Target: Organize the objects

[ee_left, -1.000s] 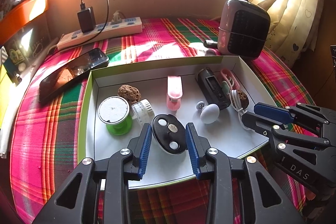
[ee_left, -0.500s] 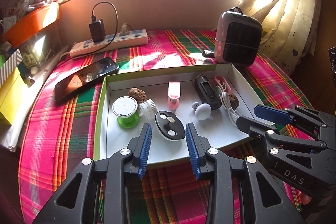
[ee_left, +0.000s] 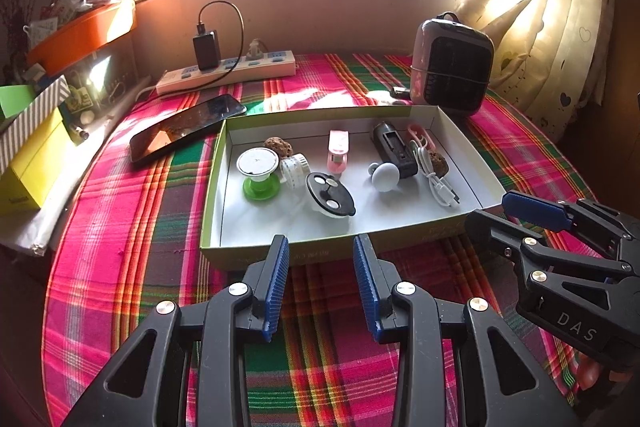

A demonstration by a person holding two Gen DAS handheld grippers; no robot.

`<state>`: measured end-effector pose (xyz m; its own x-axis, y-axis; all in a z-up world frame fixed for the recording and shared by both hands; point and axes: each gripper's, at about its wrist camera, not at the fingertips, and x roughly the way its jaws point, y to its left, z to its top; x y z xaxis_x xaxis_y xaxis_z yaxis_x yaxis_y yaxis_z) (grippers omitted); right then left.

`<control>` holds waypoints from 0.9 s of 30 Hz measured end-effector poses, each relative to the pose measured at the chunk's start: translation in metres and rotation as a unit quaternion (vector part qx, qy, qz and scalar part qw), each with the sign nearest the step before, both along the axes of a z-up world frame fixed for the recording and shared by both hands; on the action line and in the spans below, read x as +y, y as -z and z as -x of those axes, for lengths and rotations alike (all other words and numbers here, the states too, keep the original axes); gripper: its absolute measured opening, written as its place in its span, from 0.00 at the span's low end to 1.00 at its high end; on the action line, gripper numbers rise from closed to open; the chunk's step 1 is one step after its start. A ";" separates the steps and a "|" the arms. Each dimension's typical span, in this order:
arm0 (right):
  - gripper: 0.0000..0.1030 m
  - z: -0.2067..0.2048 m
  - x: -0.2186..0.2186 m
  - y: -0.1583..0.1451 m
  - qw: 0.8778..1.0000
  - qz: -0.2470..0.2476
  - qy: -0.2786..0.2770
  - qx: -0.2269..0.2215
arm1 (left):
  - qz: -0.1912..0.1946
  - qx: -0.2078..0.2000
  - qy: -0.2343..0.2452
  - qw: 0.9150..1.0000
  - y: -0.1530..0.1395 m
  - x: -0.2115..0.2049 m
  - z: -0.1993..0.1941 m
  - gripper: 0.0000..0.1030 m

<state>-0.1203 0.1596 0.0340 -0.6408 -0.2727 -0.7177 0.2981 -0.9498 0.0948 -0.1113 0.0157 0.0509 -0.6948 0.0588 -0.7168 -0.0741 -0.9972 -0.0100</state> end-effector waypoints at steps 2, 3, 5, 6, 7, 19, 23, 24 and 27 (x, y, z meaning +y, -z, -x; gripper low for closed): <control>0.48 -0.004 0.000 0.005 1.000 -0.001 0.001 -0.006 | 0.001 -0.004 0.001 1.000 0.003 0.000 -0.005 0.31; 0.48 -0.007 0.001 0.007 1.000 -0.003 0.001 -0.009 | 0.000 -0.007 0.002 1.000 0.005 0.000 -0.007 0.31; 0.48 -0.010 0.002 0.013 1.000 -0.007 0.001 -0.016 | 0.003 -0.016 -0.003 1.000 0.010 0.000 -0.011 0.31; 0.48 -0.012 0.002 0.015 1.000 -0.008 0.001 -0.019 | 0.007 -0.018 -0.006 1.000 0.012 0.000 -0.013 0.31; 0.48 -0.013 0.003 0.017 1.000 -0.008 0.002 -0.022 | 0.009 -0.020 -0.007 1.000 0.014 0.000 -0.014 0.31; 0.48 -0.030 0.006 0.033 0.999 -0.026 0.010 -0.045 | 0.007 -0.049 -0.027 0.998 0.034 -0.002 -0.033 0.31; 0.48 -0.036 0.007 0.034 0.998 -0.032 0.012 -0.043 | 0.008 -0.053 -0.030 0.998 0.038 -0.001 -0.039 0.31; 0.48 -0.038 0.007 0.035 0.998 -0.032 0.013 -0.043 | 0.006 -0.055 -0.030 0.998 0.039 -0.001 -0.040 0.31; 0.53 -0.043 0.009 0.036 0.998 -0.037 0.016 -0.041 | -0.002 -0.054 -0.034 0.998 0.040 -0.002 -0.043 0.31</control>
<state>-0.0772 0.1684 -0.0017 -0.5871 -0.1973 -0.7851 0.2618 -0.9640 0.0465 -0.0678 0.0140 0.0108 -0.6161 0.0171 -0.7875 -0.0037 -0.9998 -0.0188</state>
